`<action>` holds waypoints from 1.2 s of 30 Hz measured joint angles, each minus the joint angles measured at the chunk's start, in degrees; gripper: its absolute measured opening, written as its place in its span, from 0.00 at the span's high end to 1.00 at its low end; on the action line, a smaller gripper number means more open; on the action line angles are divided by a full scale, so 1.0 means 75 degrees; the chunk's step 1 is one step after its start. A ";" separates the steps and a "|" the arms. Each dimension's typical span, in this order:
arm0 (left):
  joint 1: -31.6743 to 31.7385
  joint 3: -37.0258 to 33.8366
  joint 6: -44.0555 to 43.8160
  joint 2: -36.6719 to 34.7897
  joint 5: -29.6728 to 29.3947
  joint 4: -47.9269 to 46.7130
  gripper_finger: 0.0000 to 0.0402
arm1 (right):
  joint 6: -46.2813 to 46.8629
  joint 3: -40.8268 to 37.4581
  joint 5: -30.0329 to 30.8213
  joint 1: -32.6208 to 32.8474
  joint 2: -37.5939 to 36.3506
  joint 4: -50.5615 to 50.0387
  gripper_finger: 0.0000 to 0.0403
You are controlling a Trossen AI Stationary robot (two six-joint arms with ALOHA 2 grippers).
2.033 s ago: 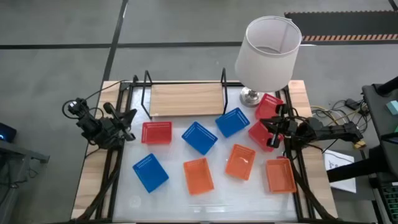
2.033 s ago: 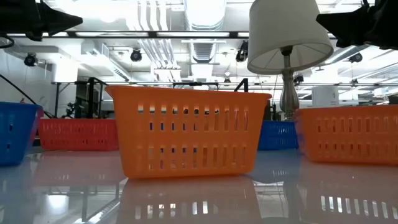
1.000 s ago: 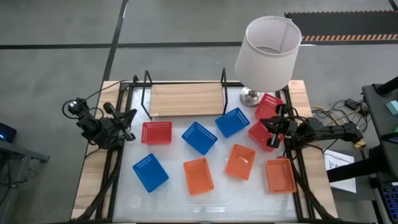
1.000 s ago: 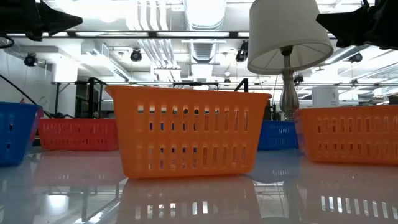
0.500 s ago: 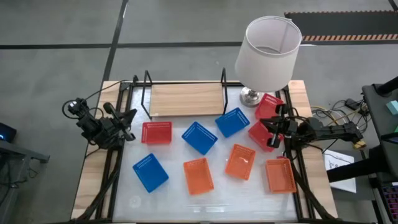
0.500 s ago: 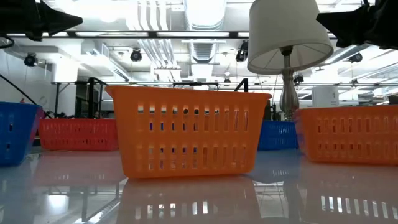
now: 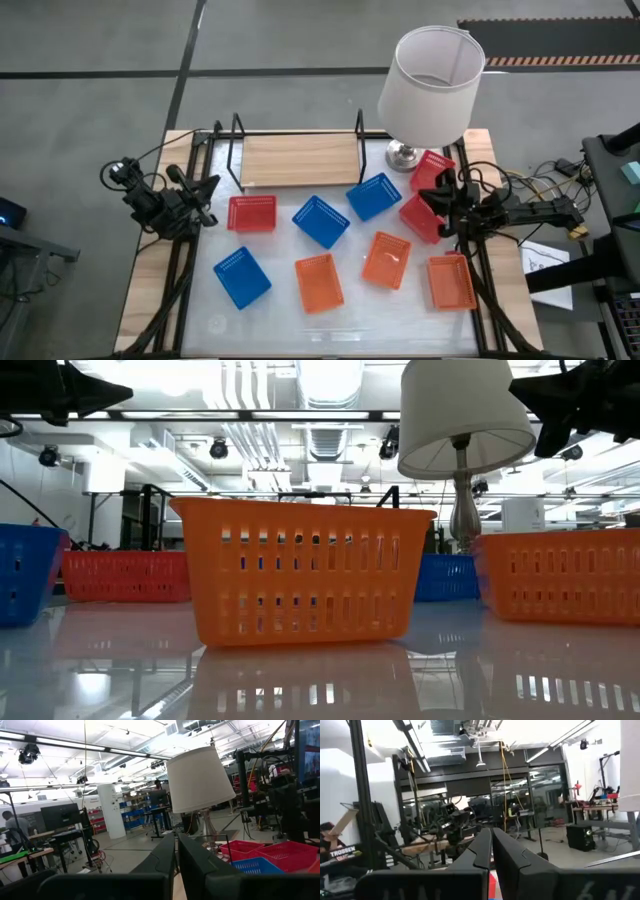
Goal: Stack baskets on shelf by color
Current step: Put the top left blue basket on the shelf
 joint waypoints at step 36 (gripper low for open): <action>0.0005 0.1988 -0.6473 0.1106 0.2887 0.0395 0.98 | 0.1620 0.6910 0.2087 0.0003 0.6113 -0.4132 0.98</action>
